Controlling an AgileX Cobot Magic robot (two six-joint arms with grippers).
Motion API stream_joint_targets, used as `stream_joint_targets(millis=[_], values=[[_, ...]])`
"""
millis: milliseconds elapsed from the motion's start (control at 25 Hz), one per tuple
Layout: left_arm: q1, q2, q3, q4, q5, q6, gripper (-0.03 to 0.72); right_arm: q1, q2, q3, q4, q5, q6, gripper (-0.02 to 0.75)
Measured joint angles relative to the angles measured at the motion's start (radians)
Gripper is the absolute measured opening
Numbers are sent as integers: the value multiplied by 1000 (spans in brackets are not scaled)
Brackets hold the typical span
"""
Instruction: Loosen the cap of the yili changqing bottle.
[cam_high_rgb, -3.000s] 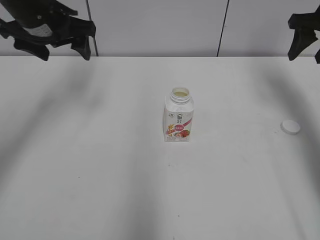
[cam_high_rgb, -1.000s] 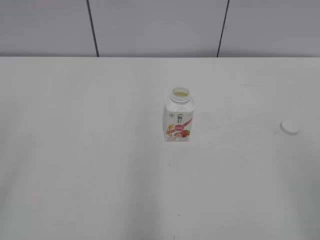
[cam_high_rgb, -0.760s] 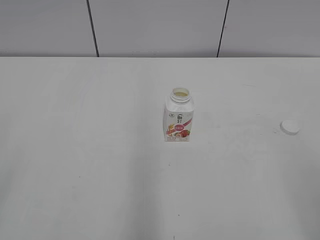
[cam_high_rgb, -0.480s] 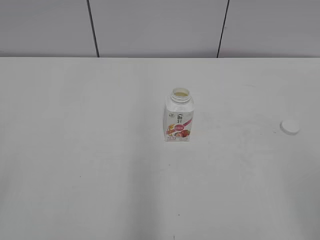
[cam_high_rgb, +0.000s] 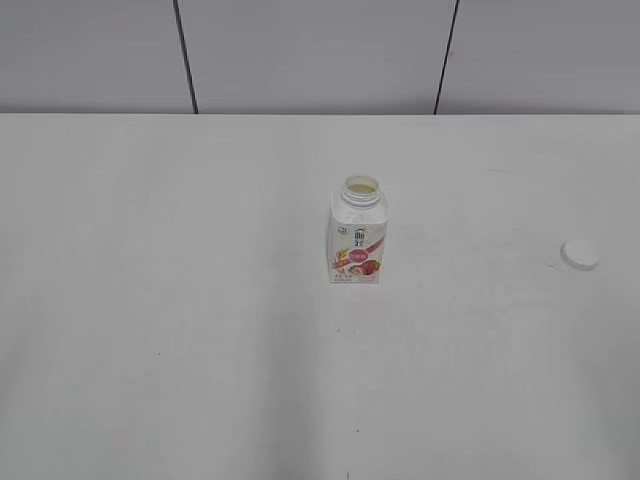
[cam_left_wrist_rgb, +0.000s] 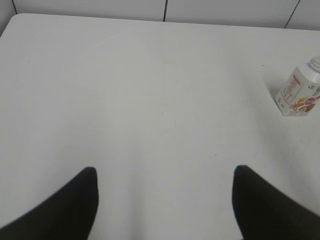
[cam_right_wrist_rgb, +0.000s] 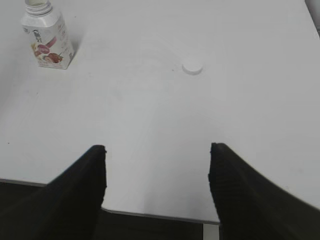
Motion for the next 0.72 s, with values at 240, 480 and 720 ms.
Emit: stream_joint_targets(millis=[240,480,720], values=[[0,0,0,-2,-1,6,510,0,0,12,-26,-29,3,512],[0,0,0,-1,-1,6,510,0,0,12,-44,-32,4,512],[9,0,0,30,-1,7,510,0,0,12,-47,-32,5,512]])
